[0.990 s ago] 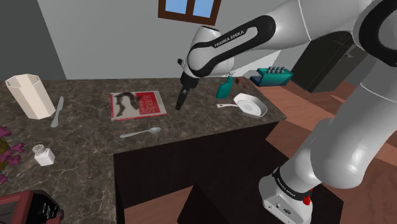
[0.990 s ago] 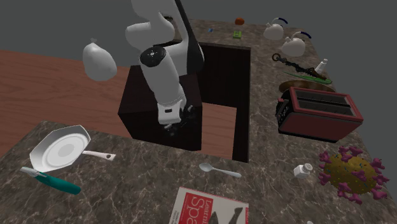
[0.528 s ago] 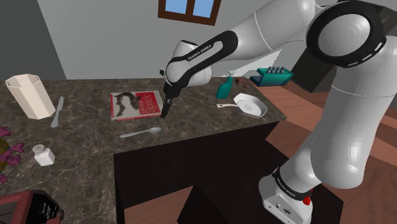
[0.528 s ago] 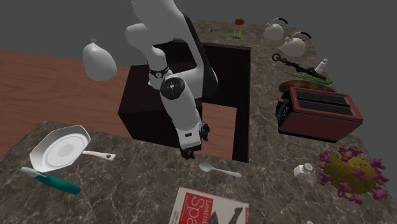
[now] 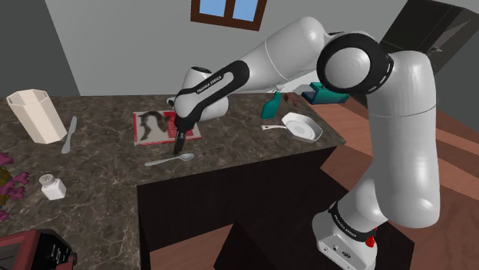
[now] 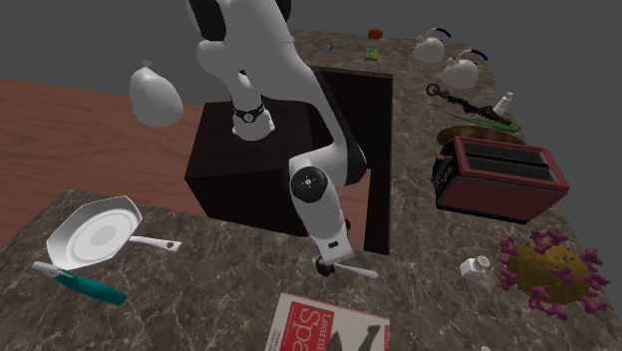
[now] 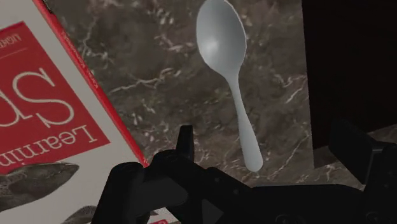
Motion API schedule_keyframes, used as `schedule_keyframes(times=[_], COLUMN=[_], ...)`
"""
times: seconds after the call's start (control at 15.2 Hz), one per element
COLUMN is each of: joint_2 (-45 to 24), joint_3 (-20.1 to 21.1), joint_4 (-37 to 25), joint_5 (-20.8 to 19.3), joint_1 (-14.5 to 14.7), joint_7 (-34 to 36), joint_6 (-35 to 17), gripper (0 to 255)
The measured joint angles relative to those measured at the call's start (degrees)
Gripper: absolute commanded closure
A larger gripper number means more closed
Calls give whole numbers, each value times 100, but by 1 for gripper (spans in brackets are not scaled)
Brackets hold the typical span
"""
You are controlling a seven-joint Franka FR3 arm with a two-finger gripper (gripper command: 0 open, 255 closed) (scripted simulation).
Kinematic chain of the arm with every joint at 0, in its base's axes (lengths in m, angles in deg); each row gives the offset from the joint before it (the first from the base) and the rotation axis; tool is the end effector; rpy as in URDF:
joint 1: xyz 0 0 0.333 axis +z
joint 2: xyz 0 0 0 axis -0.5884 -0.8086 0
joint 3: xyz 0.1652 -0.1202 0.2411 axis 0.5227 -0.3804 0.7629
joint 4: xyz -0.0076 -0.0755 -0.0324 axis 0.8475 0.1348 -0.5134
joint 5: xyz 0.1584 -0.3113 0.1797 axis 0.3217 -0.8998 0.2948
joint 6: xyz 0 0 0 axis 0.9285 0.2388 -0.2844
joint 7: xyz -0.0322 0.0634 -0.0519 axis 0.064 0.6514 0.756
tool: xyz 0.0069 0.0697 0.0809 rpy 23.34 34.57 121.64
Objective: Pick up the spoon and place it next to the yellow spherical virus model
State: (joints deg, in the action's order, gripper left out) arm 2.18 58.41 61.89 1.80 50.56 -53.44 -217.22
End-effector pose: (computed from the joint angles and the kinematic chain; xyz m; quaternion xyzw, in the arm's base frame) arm 0.6169 0.2192 0.1772 -0.8833 -0.4528 -0.0661 0.1022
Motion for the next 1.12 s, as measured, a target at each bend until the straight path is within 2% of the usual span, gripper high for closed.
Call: schedule_keyframes(times=[0.13, 0.26, 0.73, 1.12], joint_2=[-424, -618, -1098, -1158], joint_3=[60, 90, 112, 113], joint_4=[-451, -609, -891, -929], joint_5=[-65, -83, -87, -88], joint_1=[71, 98, 163, 182], joint_7=[-82, -132, -152, -144], joint_6=[19, -20, -229, -257], gripper=[0, 0, 0, 0])
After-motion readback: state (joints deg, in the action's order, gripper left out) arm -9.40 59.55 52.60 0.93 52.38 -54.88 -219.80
